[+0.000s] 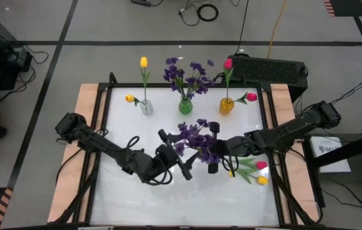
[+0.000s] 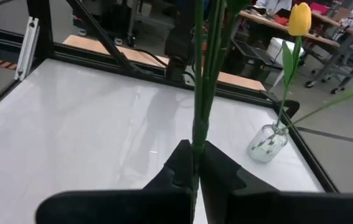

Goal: Sort flowers into vase by color
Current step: Put the purple flowers into the green vase

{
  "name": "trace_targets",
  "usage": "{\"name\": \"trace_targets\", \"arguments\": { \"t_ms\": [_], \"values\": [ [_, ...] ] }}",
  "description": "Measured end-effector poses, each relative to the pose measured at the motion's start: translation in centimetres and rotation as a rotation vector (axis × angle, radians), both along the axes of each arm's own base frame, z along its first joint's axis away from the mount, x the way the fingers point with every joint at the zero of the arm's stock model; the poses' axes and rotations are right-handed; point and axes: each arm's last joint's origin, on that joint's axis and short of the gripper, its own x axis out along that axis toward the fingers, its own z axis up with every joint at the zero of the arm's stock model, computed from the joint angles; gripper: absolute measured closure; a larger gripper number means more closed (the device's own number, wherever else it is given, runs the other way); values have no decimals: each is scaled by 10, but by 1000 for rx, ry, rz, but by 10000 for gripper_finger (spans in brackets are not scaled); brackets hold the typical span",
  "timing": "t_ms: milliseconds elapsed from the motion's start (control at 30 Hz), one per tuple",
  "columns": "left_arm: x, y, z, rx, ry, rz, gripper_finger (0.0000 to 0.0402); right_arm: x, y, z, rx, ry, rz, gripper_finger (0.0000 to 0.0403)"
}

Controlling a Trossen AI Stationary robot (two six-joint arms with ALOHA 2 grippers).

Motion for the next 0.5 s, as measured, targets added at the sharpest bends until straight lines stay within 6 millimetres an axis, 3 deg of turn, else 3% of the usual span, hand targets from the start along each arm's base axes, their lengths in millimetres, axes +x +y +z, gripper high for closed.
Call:
{"name": "trace_targets", "arguments": {
  "t_ms": [500],
  "values": [
    [-4, -8, 0, 84, 54, 4, 270, 2, -11, -4, -31, 44, -29, 401]
  ]
}}
